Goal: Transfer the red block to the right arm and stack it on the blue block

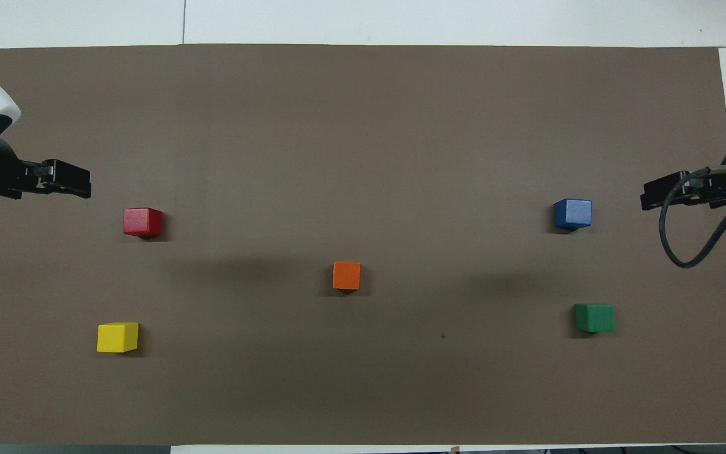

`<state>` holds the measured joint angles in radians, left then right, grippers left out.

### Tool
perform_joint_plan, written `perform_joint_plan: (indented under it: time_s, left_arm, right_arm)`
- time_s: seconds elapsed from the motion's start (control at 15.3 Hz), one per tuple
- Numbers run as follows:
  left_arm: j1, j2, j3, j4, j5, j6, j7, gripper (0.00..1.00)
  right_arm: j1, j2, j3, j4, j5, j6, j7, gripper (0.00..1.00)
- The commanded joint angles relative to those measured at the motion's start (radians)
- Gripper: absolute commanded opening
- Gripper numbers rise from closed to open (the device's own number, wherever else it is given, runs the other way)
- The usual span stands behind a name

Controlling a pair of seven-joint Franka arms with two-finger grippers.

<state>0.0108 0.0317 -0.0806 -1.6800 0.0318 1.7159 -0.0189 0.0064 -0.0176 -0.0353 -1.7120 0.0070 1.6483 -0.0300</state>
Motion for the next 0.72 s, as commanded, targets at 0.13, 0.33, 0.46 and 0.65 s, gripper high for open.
perform_joint_plan:
  time_s: [0.13,0.33,0.46,0.65]
  left_arm:
    - [0.021,0.043,0.004,-0.154,-0.006,0.207,0.004,1.0]
    - [0.027,0.06,0.004,-0.246,-0.004,0.341,0.002,1.0]
    - [0.034,0.101,0.004,-0.26,-0.004,0.384,0.0,1.0]
    - [0.04,0.109,0.004,-0.309,-0.004,0.451,0.005,1.0]
  right_arm:
    - [-0.016,-0.015,0.008,-0.015,-0.012,-0.001,-0.021,1.0]
    - [-0.01,-0.015,0.008,-0.015,-0.012,-0.001,-0.018,1.0]
    - [-0.011,-0.015,0.008,-0.015,-0.012,-0.001,-0.018,1.0]
    - [-0.013,-0.015,0.009,-0.017,-0.012,-0.002,-0.019,1.0]
